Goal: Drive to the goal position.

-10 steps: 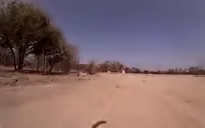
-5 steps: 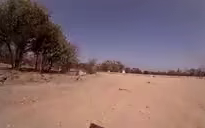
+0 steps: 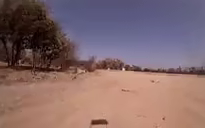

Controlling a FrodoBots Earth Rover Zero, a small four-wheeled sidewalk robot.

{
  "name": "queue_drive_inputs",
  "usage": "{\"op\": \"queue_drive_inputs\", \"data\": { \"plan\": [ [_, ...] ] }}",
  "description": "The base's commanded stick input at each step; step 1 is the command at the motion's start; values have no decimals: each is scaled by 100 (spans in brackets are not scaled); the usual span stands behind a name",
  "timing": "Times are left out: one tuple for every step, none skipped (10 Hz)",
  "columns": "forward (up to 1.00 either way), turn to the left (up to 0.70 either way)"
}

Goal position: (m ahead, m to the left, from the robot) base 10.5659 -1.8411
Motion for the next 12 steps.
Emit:
{"op": "queue_drive_inputs", "data": {
  "plan": [
    [100, 0],
    [100, 0],
    [100, 0],
    [100, 0],
    [100, 0],
    [100, 0],
    [100, 0],
    [100, 0],
    [100, 0],
    [100, 0],
    [100, 0],
    [100, 0]
  ]
}}
